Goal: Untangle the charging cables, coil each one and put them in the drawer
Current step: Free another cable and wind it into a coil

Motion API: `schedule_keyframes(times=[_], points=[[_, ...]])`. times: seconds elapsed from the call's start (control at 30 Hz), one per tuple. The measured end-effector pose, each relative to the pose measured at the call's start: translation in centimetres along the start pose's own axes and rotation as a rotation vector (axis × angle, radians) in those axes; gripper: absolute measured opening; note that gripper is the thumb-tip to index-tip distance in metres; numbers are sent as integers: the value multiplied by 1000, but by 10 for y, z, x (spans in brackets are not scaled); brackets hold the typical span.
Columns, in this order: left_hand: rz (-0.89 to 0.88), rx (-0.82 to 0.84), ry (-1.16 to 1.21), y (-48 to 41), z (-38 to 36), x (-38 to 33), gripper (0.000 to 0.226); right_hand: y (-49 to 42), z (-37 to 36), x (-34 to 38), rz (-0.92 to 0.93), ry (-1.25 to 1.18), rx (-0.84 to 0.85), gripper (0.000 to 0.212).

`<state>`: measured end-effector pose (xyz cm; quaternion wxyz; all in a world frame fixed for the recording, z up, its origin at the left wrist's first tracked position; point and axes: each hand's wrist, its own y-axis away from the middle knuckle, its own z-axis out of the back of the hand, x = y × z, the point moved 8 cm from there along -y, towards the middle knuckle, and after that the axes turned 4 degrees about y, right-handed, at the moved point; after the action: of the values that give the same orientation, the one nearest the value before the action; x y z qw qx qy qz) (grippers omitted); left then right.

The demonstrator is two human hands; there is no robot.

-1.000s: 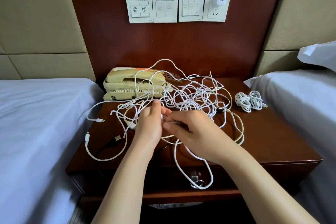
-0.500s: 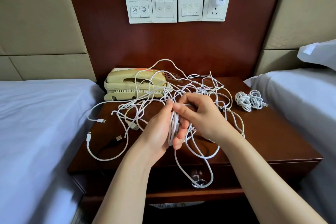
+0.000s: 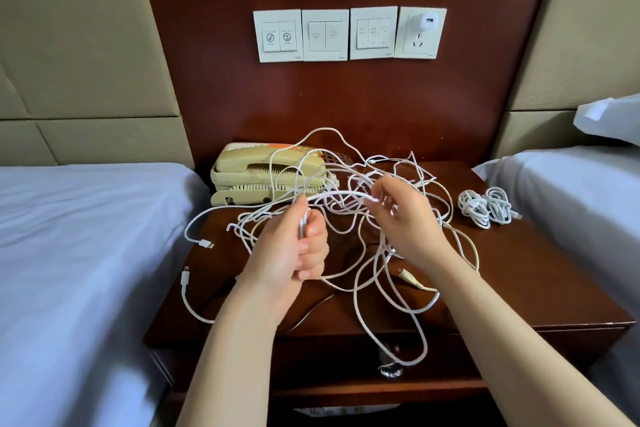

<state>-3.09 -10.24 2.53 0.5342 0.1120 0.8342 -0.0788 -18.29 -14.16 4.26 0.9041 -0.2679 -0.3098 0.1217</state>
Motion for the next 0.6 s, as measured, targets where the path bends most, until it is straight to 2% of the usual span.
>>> schedule_keyframes(times=[0.13, 0.27, 0.43, 0.53, 0.6], points=[[-43, -92, 113, 1, 21, -10, 53, -8, 17, -14, -70, -38, -141, 12], [-39, -151, 194, -4, 35, -12, 68, -10, 28, -16, -94, -56, -213, 13], [-59, -220, 244, -7, 37, -11, 71, -7, 46, -6, -63, -194, -372, 11], [-60, -228, 335, -10, 44, -9, 79, -7, 43, 4, 40, -152, -320, 15], [-80, -242, 410, -11, 48, -8, 72, -4, 32, 17, 153, -88, -220, 15]])
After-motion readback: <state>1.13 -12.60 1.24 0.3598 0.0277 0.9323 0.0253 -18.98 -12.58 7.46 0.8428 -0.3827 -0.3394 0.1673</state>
